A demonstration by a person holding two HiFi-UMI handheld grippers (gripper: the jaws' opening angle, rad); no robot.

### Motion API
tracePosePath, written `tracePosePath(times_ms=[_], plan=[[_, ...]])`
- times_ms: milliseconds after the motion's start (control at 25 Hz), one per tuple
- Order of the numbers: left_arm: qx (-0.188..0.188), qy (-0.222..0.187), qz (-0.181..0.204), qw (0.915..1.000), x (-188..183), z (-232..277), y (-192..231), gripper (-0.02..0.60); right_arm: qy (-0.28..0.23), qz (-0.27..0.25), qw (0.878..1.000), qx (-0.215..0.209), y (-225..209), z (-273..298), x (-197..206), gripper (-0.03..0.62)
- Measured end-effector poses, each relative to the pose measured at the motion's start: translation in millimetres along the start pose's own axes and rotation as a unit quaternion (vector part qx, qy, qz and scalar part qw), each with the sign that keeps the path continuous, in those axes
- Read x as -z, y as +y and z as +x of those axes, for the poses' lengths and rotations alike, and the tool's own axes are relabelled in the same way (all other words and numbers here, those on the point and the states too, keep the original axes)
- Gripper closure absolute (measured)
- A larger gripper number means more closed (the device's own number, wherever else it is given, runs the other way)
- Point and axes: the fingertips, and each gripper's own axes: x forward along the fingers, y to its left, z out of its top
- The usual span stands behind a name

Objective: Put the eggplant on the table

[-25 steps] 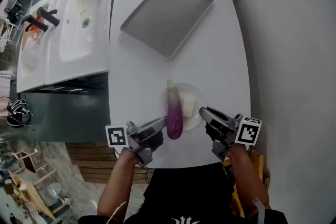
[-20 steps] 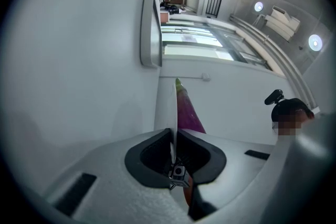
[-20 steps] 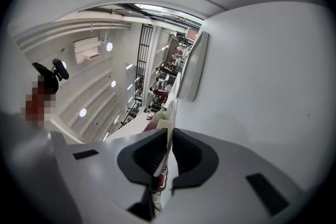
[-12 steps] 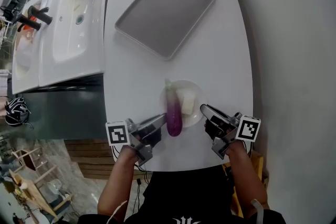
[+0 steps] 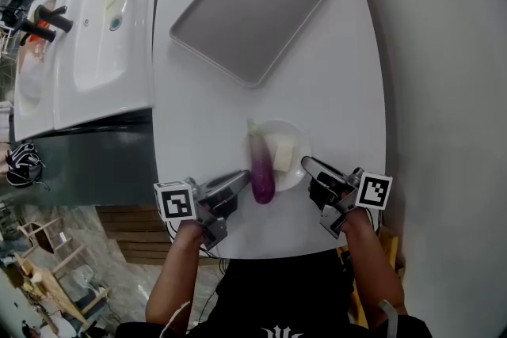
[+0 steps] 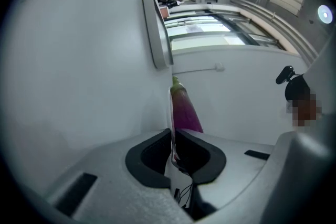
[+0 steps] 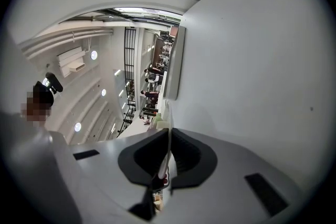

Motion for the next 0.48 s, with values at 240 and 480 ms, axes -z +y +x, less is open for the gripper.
tracePosePath(times_ms=[240, 480], plan=[[-0.030, 0.015, 0.016, 0.9993, 3.0, 3.1, 10.4, 0.557, 0.011, -0.009, 1.000, 0.026, -12.7, 1.2, 3.9, 0.579], [-0.066, 0.033, 0.037, 0.9966, 2.9, 0.8, 20.3, 0.557, 0.019, -0.022, 0.999, 0.043, -17.4, 7.4, 7.3, 0.579]])
